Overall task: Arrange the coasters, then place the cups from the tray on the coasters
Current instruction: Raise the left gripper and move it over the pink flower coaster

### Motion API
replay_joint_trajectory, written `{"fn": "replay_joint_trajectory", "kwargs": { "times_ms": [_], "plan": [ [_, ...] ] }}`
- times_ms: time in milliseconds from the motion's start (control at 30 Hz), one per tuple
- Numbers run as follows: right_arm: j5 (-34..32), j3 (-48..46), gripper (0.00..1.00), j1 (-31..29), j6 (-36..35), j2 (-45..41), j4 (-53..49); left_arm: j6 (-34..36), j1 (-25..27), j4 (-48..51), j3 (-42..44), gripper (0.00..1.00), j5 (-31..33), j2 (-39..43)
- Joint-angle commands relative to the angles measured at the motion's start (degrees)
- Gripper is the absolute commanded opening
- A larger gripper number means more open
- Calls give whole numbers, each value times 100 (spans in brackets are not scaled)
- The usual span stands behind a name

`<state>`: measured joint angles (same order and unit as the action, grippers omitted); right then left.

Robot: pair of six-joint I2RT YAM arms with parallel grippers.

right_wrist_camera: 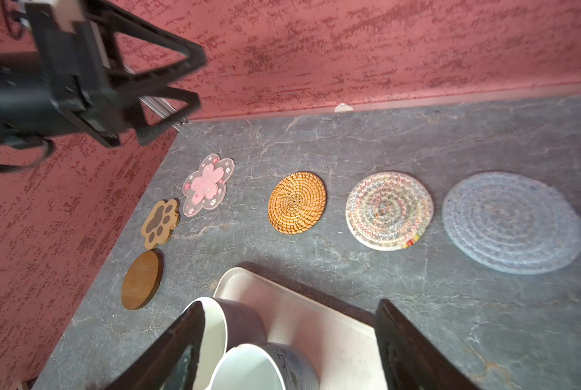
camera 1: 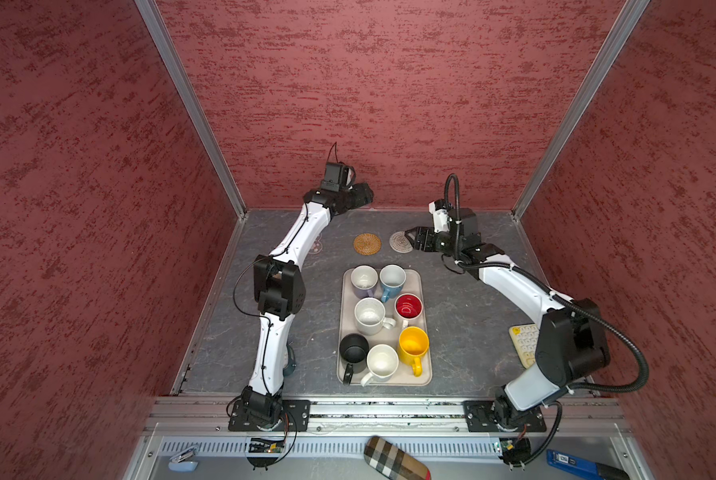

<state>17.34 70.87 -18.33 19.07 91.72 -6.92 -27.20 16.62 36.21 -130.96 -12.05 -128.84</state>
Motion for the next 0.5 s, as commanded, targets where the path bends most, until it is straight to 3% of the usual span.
{"fn": "replay_joint_trajectory", "kwargs": {
  "times_ms": [0,167,300,467],
  "plan": [
    [-100,182,81,-25,-135,-269,-136,208,-477,441,419,83,54,128],
    [32,149,88,-28,-108,-219,-58,153,-1128,360,1339,84,42,503],
    [272,111,90,-31,-11,-117,156,29,-1515,-266,2407,86,-68,903],
    [739,70,94,-35,199,108,527,117,-1798,-323,2791,87,-73,810]
  ]
}}
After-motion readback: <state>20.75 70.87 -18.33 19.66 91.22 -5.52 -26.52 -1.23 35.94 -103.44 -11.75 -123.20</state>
